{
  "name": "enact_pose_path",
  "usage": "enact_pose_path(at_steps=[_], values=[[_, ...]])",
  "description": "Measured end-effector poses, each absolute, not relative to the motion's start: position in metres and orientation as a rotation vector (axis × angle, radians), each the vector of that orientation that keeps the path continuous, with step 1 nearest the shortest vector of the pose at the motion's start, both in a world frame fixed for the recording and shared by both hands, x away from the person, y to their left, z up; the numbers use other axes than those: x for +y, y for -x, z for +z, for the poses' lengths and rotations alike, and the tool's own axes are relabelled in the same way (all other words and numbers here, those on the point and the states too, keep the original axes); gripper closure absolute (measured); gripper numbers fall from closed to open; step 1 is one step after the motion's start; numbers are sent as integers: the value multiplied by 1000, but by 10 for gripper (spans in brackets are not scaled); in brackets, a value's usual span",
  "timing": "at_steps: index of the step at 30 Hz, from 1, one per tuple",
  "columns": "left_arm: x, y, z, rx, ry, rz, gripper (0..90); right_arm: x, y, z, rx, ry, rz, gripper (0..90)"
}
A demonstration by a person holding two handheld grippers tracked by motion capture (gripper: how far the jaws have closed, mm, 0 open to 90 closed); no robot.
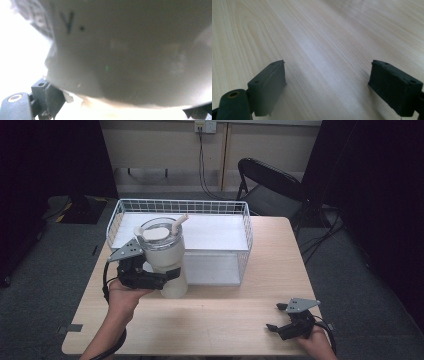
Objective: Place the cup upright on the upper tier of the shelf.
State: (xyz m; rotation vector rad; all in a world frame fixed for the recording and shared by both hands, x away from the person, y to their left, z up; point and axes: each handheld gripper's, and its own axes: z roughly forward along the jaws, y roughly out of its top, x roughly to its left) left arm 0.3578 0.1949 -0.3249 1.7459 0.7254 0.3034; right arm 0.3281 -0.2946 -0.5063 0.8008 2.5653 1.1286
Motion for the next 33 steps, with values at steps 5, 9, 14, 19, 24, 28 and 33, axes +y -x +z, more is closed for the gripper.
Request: enact_pose_path(at_steps=[5,9,14,19,24,28,33], values=[[194,-360,-314,729,-1753,309,99,-295,-328,-506,2565,-801,1128,130],[194,-362,-307,731,-1754,299,99,-295,-328,-506,2565,-801,1129,130],[193,-364,-298,736,-1745,286,99,-295,-328,-506,2565,-801,1127,130],[194,-365,-288,737,-1757,287,99,-295,-328,-506,2565,-801,1129,130],[194,-365,-280,736,-1762,285,99,-295,-328,-506,2566,-801,1127,130],[194,-366,-274,740,-1758,267,99,-295,-328,-506,2566,-801,1126,130],[194,-368,-266,740,-1767,267,99,-295,-328,-506,2565,-801,1129,130]])
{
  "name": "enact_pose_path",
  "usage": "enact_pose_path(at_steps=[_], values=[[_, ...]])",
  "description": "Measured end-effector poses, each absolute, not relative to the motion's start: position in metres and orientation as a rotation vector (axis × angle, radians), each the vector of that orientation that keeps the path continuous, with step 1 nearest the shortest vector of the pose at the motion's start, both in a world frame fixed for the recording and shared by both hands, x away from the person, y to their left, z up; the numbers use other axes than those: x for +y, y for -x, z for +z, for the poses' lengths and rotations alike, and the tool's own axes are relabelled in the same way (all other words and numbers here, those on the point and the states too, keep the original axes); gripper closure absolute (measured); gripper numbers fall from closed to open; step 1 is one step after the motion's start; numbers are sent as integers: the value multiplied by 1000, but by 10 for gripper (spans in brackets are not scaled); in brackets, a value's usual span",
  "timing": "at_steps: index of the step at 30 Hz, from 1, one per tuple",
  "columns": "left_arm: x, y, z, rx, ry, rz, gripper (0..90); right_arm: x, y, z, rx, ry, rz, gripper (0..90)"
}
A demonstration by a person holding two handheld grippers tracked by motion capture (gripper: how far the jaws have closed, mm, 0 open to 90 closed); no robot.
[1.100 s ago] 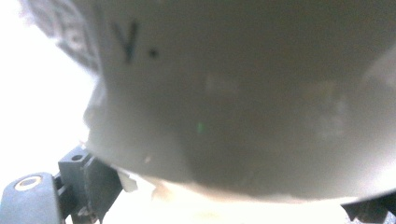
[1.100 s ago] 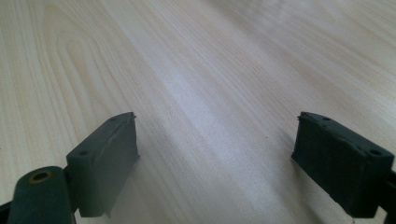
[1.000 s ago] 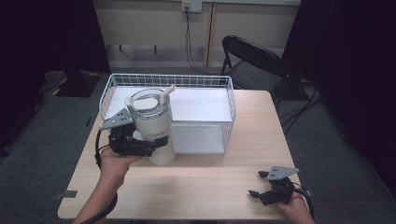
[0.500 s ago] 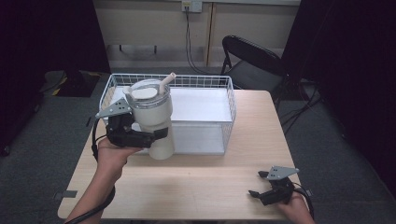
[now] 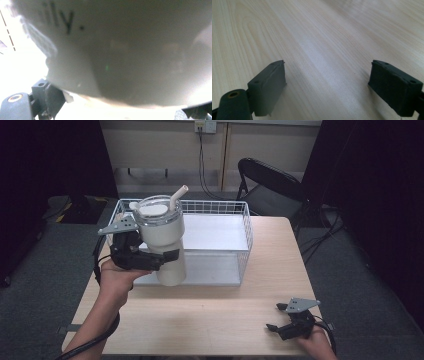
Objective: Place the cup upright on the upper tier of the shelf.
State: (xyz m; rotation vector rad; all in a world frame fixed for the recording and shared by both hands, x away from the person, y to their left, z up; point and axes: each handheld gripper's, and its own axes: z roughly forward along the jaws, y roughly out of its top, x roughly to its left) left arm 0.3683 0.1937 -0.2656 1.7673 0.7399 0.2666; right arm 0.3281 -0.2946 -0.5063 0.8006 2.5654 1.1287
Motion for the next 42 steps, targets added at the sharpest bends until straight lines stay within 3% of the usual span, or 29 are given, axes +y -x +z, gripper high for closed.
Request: enact_pose_path(at_steps=[42], values=[[185,-400,-213,754,-1766,312,99,-295,-328,-506,2563,-802,1128,130]])
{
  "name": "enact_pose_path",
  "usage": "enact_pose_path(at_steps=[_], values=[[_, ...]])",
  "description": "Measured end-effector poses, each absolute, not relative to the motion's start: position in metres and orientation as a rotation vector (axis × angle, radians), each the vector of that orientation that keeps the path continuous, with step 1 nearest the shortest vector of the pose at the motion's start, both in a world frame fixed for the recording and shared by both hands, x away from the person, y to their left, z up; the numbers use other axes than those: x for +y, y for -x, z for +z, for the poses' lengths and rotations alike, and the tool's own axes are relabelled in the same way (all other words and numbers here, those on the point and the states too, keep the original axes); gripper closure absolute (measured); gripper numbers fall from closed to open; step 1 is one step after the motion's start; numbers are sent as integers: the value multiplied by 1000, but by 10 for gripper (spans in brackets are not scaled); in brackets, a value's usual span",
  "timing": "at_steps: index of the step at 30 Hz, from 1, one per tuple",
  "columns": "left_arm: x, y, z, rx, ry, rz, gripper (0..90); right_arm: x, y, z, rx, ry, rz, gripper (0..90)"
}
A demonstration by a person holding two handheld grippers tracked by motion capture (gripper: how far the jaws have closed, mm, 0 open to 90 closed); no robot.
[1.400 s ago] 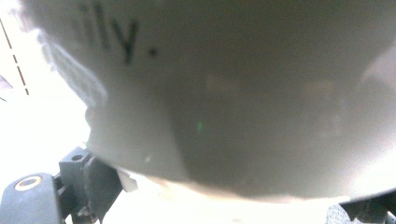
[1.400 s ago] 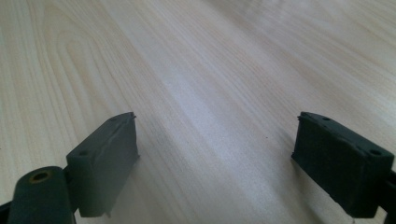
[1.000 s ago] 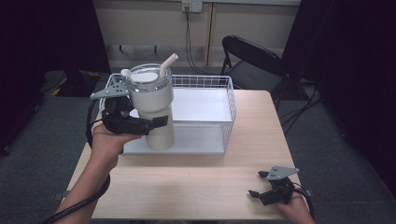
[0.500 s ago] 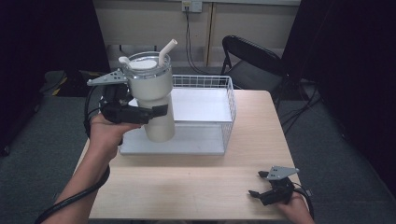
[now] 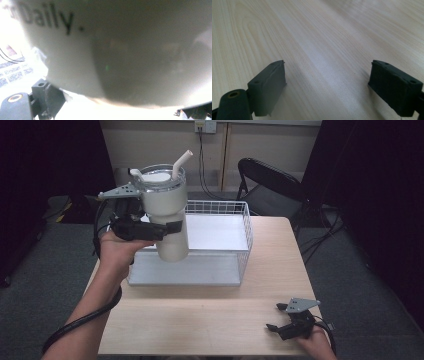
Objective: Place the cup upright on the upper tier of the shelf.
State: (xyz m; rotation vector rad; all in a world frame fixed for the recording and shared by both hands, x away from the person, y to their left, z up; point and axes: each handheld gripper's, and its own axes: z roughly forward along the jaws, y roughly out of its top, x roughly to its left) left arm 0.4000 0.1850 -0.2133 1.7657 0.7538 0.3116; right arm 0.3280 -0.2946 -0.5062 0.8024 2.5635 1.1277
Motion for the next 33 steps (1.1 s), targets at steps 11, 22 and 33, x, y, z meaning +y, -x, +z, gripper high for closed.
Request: enact_pose_path(at_steps=[11,22,33], values=[[178,-413,-209,771,-1770,347,99,-295,-328,-506,2563,-802,1127,130],[170,-425,-212,795,-1762,361,99,-295,-328,-506,2563,-803,1127,130],[168,-437,-214,831,-1745,408,99,-295,-328,-506,2563,-803,1127,130]])
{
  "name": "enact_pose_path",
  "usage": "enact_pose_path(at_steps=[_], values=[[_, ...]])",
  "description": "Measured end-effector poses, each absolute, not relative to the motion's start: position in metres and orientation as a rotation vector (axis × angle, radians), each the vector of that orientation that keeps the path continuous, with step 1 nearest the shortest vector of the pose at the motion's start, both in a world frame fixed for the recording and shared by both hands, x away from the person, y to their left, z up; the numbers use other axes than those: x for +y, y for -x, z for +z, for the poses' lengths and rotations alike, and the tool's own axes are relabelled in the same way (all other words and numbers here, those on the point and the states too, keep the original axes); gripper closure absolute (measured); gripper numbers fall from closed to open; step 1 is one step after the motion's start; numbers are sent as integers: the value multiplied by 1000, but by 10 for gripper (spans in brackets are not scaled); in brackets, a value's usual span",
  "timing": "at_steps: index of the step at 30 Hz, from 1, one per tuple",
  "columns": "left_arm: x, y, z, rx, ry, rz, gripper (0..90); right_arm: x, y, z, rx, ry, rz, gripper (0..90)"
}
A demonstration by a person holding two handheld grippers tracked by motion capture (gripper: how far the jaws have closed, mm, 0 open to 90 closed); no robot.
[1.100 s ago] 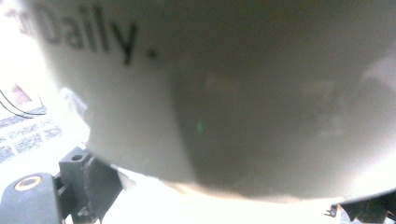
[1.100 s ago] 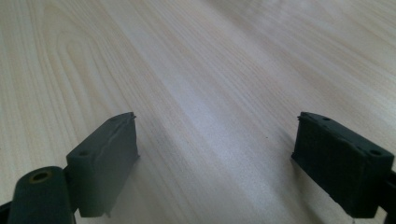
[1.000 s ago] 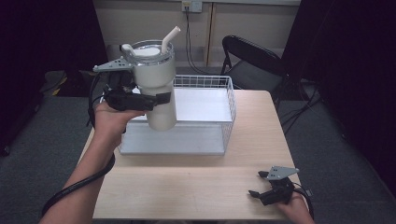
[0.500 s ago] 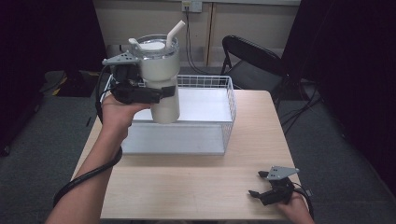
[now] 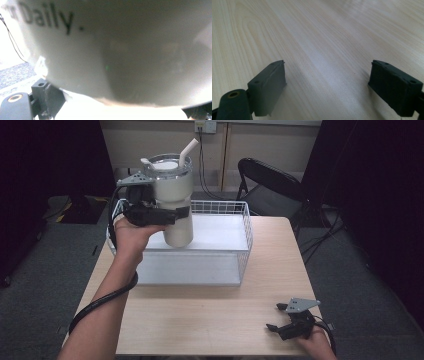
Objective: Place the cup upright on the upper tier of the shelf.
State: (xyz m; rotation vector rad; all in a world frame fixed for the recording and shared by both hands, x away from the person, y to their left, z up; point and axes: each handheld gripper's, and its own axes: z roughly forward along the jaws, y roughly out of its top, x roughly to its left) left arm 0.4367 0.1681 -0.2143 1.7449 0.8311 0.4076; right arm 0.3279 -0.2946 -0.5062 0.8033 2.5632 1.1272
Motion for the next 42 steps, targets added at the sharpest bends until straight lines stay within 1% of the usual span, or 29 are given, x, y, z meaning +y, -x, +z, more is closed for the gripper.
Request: enact_pose_path(at_steps=[26,42], values=[[159,-462,-233,882,-1743,467,99,-295,-328,-506,2563,-805,1127,130],[152,-469,-246,898,-1765,504,98,-295,-328,-506,2563,-805,1127,130]])
